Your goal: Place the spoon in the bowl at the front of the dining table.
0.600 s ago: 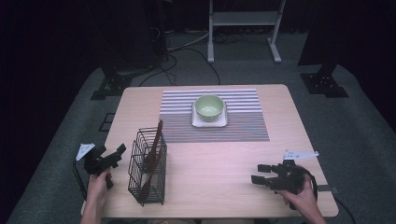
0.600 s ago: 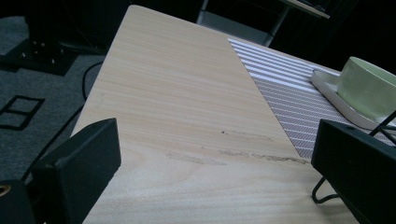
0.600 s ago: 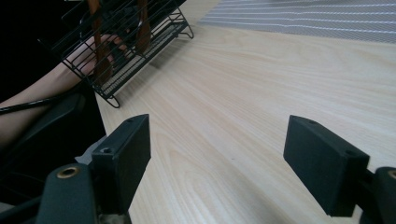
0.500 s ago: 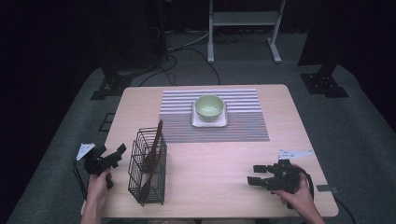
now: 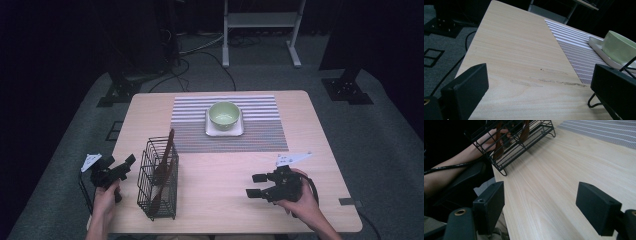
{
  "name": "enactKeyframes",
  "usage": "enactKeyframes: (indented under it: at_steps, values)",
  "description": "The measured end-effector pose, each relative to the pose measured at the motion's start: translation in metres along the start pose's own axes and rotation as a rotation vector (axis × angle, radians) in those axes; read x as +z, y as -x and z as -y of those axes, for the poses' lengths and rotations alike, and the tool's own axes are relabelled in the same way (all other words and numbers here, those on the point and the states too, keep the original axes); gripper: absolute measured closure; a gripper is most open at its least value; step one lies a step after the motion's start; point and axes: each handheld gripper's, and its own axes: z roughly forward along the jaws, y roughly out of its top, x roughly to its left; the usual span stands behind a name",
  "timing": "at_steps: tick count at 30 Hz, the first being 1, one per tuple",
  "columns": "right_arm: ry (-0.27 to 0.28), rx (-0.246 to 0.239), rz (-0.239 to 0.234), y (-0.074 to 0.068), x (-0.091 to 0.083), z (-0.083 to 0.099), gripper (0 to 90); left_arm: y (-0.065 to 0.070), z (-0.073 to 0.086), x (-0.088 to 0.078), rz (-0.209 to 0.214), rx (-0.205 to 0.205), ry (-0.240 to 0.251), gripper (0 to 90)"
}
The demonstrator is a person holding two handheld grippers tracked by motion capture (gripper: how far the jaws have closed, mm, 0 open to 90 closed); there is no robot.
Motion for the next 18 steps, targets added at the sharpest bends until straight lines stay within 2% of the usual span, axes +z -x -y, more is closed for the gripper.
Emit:
enactKeyframes:
  at_steps: [9, 18]
  values:
    - [-0.012, 0.001, -0.047, -0.008, 0.012, -0.026, 21.7, 0.000, 0.000, 0.000, 0.002, 0.008, -0.007, 0.5]
    - [-0.057, -0.024, -0.069, -0.019, 0.031, -0.045, 21.7, 0.000, 0.000, 0.000, 0.005, 0.007, -0.006, 0.5]
